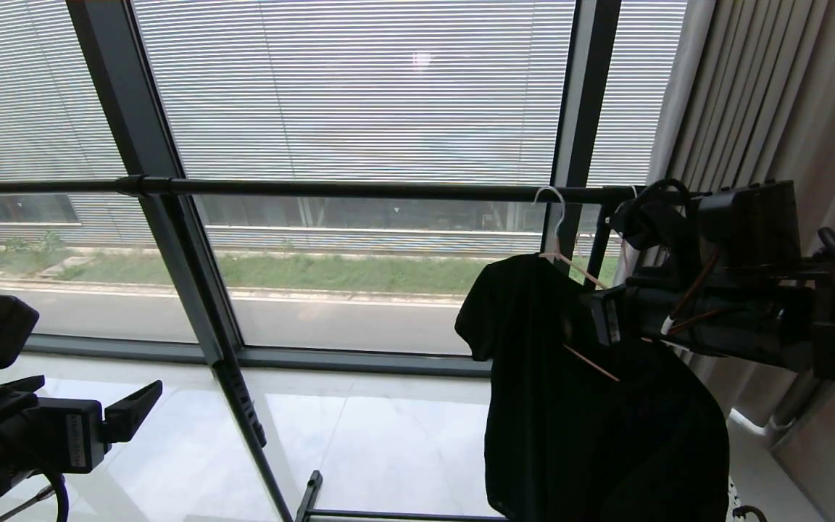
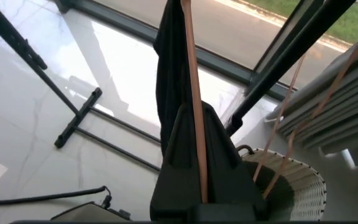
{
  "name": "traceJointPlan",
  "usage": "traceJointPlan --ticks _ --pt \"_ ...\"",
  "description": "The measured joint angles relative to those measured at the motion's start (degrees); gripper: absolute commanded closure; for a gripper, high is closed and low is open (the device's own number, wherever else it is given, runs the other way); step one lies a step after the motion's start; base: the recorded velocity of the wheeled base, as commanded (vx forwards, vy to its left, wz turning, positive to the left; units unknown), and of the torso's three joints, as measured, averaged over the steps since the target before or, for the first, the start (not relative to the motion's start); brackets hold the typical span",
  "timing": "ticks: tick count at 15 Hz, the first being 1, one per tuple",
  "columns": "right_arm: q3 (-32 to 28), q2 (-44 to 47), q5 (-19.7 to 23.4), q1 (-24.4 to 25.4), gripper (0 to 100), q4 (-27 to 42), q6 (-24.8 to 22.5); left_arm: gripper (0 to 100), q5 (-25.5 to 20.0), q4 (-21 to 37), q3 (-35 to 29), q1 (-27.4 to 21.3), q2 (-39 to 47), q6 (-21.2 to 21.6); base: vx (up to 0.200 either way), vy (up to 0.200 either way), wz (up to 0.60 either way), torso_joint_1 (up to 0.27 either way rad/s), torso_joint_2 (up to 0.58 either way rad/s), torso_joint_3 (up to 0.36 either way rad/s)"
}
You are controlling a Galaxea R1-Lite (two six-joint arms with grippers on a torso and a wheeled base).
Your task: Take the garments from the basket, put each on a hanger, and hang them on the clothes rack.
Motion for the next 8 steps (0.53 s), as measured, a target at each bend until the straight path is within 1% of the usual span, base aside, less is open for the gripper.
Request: traceJointPlan --ticks 3,8 --pt "-1.56 1.12 0.01 0.0 100 -0.04 0.13 0 0.0 0.01 0.05 -0.01 -0.02 -0.06 0.2 0.0 0.0 0.005 0.01 0.001" --pt "-1.87 1.21 0.11 0.02 100 -1.34 0.71 0 -0.16 0.01 0.09 0.02 -0.13 -0.17 0.0 0.0 0.0 0.0 0.0 0.0"
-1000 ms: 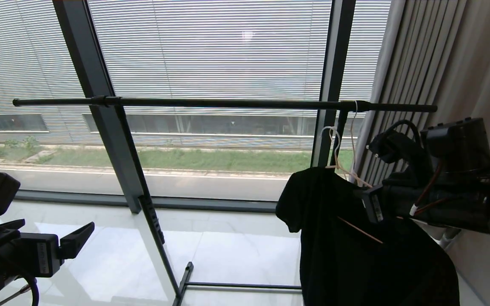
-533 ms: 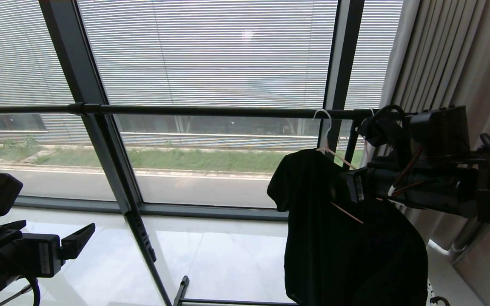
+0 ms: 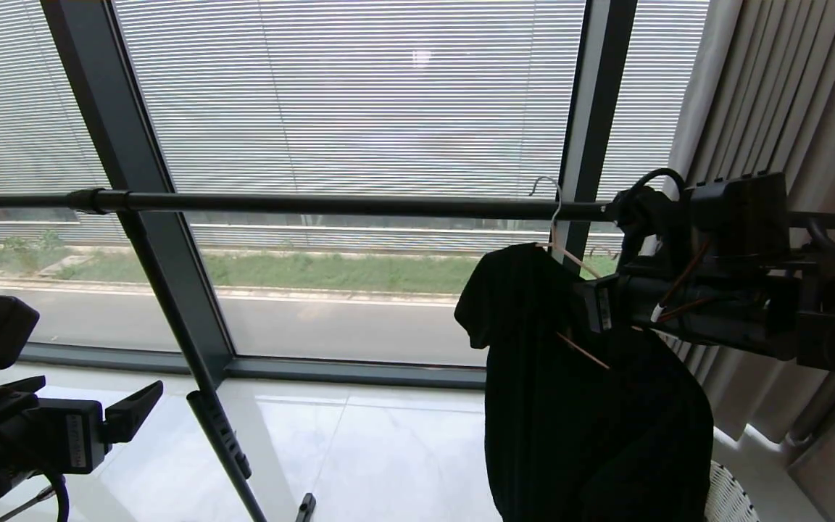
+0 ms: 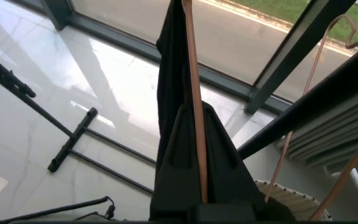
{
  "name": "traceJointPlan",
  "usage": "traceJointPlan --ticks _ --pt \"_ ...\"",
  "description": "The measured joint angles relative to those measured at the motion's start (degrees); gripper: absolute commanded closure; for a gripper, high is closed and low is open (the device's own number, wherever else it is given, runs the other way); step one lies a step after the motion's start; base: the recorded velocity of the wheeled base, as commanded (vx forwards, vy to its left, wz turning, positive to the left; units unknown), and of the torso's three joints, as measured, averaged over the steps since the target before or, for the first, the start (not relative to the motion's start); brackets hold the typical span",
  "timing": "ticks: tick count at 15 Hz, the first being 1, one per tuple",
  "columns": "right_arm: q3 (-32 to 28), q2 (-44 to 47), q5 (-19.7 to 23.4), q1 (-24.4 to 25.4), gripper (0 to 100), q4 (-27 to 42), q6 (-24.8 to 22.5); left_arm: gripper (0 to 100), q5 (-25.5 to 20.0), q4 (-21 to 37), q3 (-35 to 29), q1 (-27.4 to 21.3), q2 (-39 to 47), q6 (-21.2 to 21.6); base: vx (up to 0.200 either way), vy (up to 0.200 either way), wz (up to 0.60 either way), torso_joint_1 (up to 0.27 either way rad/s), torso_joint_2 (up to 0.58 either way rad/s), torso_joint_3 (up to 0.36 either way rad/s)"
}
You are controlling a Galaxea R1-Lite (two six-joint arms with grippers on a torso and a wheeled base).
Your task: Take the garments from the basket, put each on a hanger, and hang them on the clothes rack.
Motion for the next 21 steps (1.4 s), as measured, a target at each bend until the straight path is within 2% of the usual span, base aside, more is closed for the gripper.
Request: traceJointPlan --ticks 3,8,13,14,18,21 --pt "-1.22 0.66 0.24 -0.49 100 -0.17 0.02 0 0.0 -0.01 -0.2 -0.04 -0.05 0.04 0.0 0.0 0.0 0.0 0.0 0.0" --pt "-7.08 7.13 0.26 -2.56 100 -0.04 -0.11 0 -0.02 -0.09 -0.61 -0.04 -0.11 0.11 0.0 0.0 0.0 0.0 0.0 0.0" --pt "-7.63 11.24 0.17 -2.5 100 0.16 -0.22 0 -0.04 -0.11 -0.69 -0.04 -0.09 0.09 0.0 0.0 0.0 0.0 0.0 0.0" --pt "-7.69 11.54 0.13 -2.39 0 0.18 -0.2 0 -0.02 -0.11 -0.72 -0.04 -0.06 0.04 0.0 0.0 0.0 0.0 0.0 0.0" --pt "-7.56 10.64 0.09 -1.76 0 4.23 0.11 0 -0.02 -0.11 -0.72 -0.26 -0.02 0.01 0.0 0.0 0.0 0.0 0.0 0.0" --pt "-7.25 5.53 0.13 -1.01 0 13.92 0.02 0 -0.04 -0.11 -0.72 -0.22 -0.02 0.01 -0.067 -0.067 0.0 -0.001 0.0 0.001"
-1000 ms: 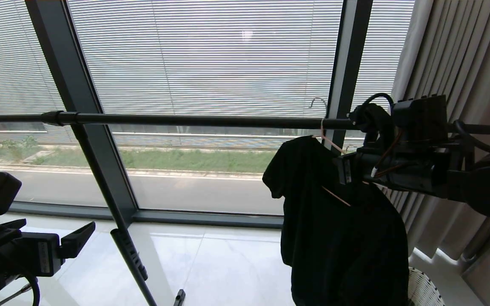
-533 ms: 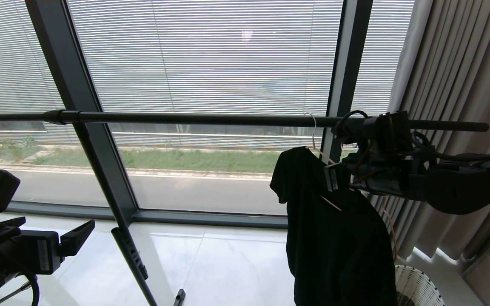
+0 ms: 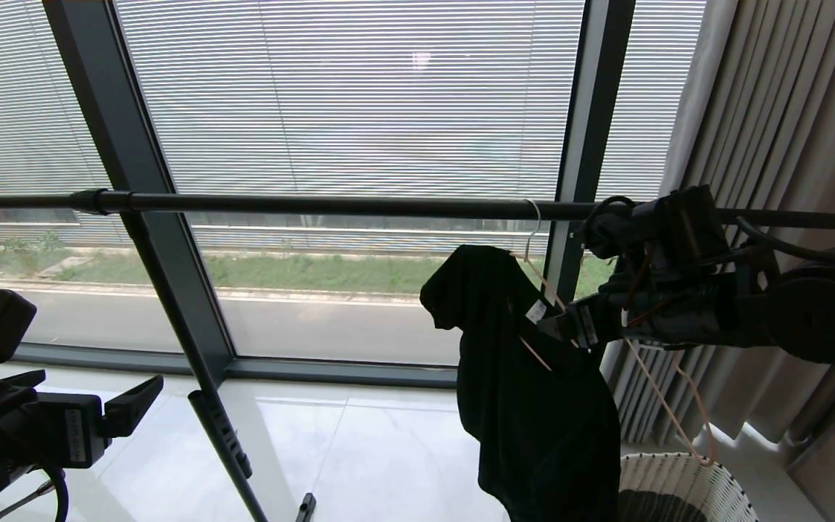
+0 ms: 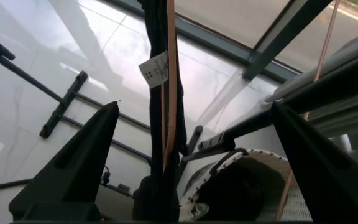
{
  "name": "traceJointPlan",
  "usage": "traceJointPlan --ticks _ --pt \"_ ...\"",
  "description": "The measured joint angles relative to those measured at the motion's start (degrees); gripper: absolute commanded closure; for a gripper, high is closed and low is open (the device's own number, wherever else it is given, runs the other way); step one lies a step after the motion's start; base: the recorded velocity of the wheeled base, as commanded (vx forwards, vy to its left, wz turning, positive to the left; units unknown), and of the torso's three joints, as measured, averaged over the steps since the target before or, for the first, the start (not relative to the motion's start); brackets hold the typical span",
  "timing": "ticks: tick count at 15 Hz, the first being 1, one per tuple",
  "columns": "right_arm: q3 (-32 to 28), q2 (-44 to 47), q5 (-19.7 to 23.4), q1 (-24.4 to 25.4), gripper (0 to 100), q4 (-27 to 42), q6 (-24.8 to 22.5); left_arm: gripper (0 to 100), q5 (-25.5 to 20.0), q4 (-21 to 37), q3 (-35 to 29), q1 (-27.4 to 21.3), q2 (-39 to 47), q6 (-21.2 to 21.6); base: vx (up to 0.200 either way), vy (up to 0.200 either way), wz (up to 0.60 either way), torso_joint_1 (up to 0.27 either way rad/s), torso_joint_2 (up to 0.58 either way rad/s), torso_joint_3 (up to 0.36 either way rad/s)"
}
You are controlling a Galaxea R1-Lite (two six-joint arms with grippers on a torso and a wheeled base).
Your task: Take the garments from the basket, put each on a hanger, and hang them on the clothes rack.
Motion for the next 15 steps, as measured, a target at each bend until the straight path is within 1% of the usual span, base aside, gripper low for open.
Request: traceJointPlan --ticks 1,2,5,7,9,12,14,15 --pt "0.66 -2.28 -0.1 0.24 0 2.4 -0.18 0 0.01 0.0 -0.02 0.0 0.0 0.05 -0.2 -0.2 0.0 0.002 0.0 0.002" --pt "2.29 -4.9 -0.43 0.5 0 3.36 -0.62 0 0.01 -0.01 -0.09 0.0 0.0 0.05 -0.2 0.0 0.0 0.007 0.0 -0.002" --pt "8.98 -11.96 -2.56 0.85 0 4.12 -1.8 0 -0.02 -0.04 -0.09 0.11 0.02 0.07 -0.2 0.0 0.0 0.002 0.01 0.002" --pt "11.97 -15.7 -4.62 0.91 0 4.18 -2.3 0 0.06 0.05 -0.15 0.18 -0.04 0.18 -0.2 0.0 0.0 -0.002 0.0 0.0" --pt "14.36 -18.88 -5.35 0.88 0 4.16 -2.4 0 0.09 0.05 -0.66 0.24 -0.06 0.18 -0.2 0.0 0.0 0.0 0.0 0.005" --pt "15.98 -21.91 -7.28 0.66 0 4.12 -2.38 0 0.11 0.02 -0.96 0.29 -0.06 0.27 -0.2 0.0 0.0 0.007 0.0 0.004" --pt "16.29 -23.09 -7.79 0.52 0 4.18 -2.38 0 0.09 0.0 -1.05 0.27 -0.11 0.27 -0.2 0.0 0.0 0.0 0.01 0.0" --pt "16.37 -23.53 -7.88 0.5 0 4.16 -2.35 0 0.09 0.0 -1.05 0.29 -0.17 0.24 0.0 0.0 0.0 0.0 0.0 0.0"
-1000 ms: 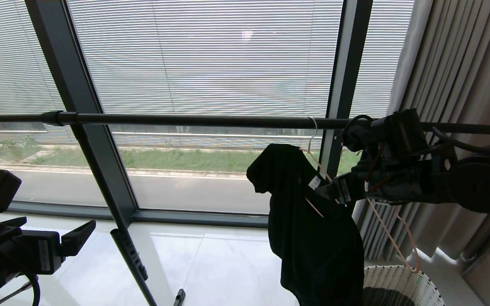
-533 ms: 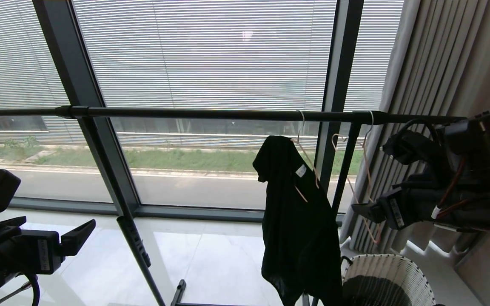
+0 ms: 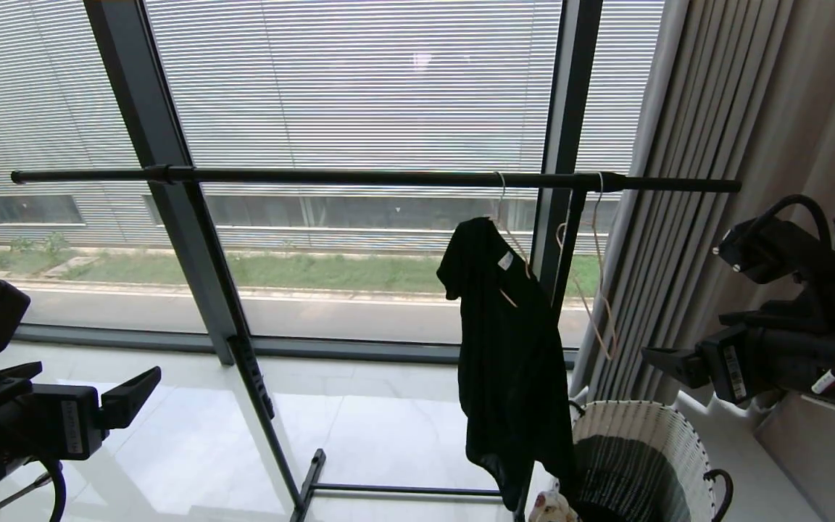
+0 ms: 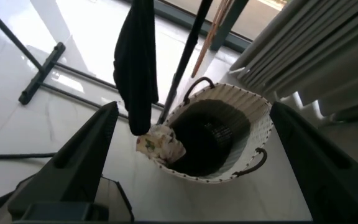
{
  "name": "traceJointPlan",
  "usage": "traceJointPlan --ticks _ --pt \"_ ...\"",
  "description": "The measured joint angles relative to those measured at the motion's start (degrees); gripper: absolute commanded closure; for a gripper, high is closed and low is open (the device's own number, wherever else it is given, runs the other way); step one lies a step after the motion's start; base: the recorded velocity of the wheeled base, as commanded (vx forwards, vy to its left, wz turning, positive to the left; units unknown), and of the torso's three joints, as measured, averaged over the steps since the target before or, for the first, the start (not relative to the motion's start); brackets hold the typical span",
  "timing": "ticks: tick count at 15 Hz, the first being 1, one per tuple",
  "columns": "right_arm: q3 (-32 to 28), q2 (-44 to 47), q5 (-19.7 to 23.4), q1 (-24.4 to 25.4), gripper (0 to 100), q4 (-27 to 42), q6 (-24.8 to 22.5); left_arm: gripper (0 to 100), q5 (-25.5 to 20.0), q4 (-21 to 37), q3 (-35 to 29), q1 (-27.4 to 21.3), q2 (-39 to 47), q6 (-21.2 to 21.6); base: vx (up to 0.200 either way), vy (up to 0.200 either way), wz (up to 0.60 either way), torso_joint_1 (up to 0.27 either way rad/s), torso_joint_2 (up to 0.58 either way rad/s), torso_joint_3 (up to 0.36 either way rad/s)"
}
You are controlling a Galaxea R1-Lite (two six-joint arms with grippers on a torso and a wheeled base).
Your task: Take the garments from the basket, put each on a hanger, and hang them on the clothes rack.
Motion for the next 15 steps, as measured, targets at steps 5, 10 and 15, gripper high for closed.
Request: traceJointPlan --ticks 5,10,15 --pt "0.61 -2.0 -1.39 0.05 0 0.44 -1.5 0 0.02 0.02 0.22 -0.02 -1.55 0.0 0.0 0.0 0.0 -0.13 0.28 0.148" --pt "2.95 -3.6 -1.51 0.16 0 0.35 -3.05 0 0.02 0.0 0.61 -0.02 -2.97 -0.04 0.0 0.0 0.0 -0.225 0.52 0.283" --pt "5.4 -5.41 -2.71 0.16 0 0.33 -3.3 0 0.0 0.02 1.23 0.0 -3.45 0.02 0.0 0.0 0.0 -0.214 0.5 0.283"
